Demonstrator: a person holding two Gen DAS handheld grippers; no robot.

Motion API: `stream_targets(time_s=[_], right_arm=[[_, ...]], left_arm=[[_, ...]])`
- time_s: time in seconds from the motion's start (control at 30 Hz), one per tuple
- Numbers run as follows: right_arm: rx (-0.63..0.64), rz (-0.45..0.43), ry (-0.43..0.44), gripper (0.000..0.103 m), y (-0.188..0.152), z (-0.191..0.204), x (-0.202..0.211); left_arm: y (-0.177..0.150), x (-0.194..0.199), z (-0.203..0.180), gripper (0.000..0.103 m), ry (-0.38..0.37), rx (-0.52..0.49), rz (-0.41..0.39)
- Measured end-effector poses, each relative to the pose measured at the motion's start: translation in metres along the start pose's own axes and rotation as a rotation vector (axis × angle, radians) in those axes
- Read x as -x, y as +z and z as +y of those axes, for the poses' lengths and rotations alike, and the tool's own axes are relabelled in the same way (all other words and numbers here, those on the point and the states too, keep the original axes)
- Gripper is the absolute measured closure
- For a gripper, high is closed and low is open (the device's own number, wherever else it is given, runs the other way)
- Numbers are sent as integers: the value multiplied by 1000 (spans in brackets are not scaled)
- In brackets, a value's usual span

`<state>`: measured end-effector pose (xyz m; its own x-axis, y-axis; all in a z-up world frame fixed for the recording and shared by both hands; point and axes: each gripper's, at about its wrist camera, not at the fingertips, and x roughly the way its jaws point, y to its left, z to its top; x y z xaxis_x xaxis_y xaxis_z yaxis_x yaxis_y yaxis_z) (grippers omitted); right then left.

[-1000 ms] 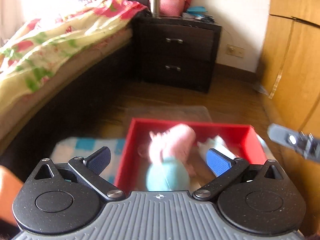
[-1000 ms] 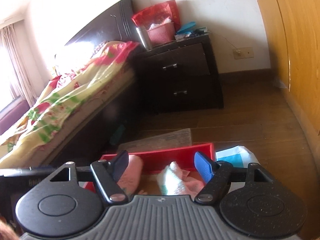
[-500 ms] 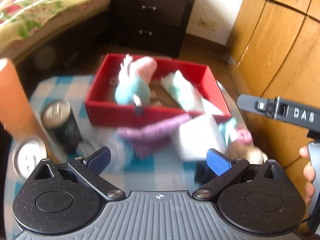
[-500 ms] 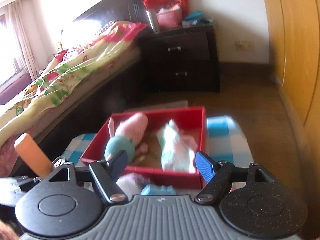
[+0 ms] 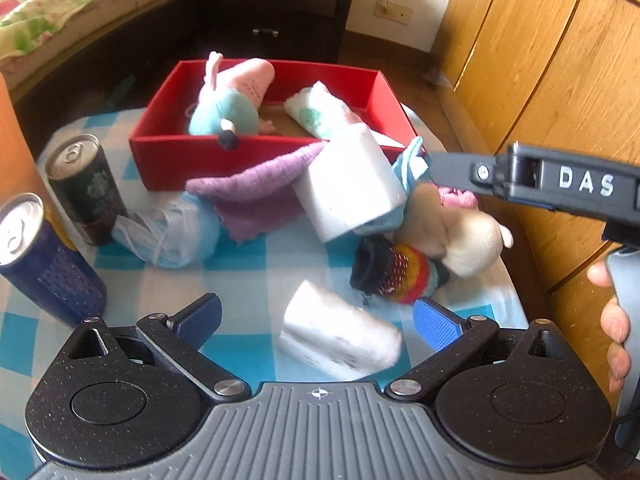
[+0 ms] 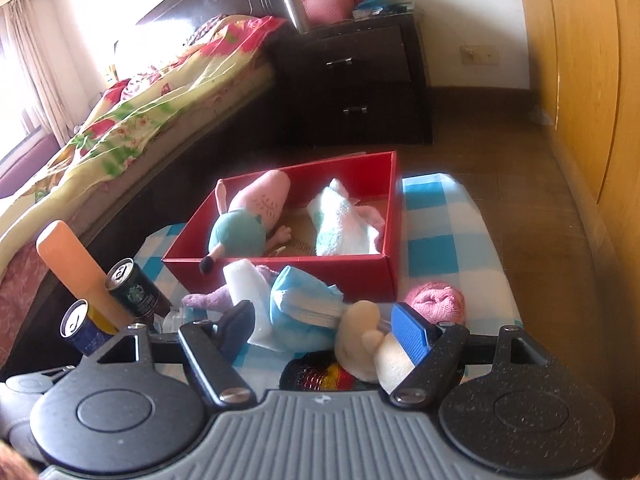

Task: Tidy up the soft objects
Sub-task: 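Grasp a white sponge on the cloth with the left gripper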

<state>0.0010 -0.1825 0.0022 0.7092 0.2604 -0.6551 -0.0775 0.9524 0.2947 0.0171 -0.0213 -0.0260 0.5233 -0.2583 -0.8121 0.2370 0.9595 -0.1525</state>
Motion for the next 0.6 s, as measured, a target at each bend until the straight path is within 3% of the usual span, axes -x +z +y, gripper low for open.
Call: stream_targets(time_s=[0.1, 0.2, 0.33, 0.6], right_arm=[[12, -3, 18, 49, 1, 3, 0], [19, 1, 28, 49, -1, 6, 0], [22, 12, 33, 49, -2, 4, 0], [17, 15, 38, 49, 0, 3, 0]], left_arm=[[-1, -2, -3, 5, 28, -10, -10], [-5, 1, -10, 5, 74, -82, -62], [-12, 3, -14, 5, 23, -201, -132], [-21, -16, -21, 6, 6, -286, -118]])
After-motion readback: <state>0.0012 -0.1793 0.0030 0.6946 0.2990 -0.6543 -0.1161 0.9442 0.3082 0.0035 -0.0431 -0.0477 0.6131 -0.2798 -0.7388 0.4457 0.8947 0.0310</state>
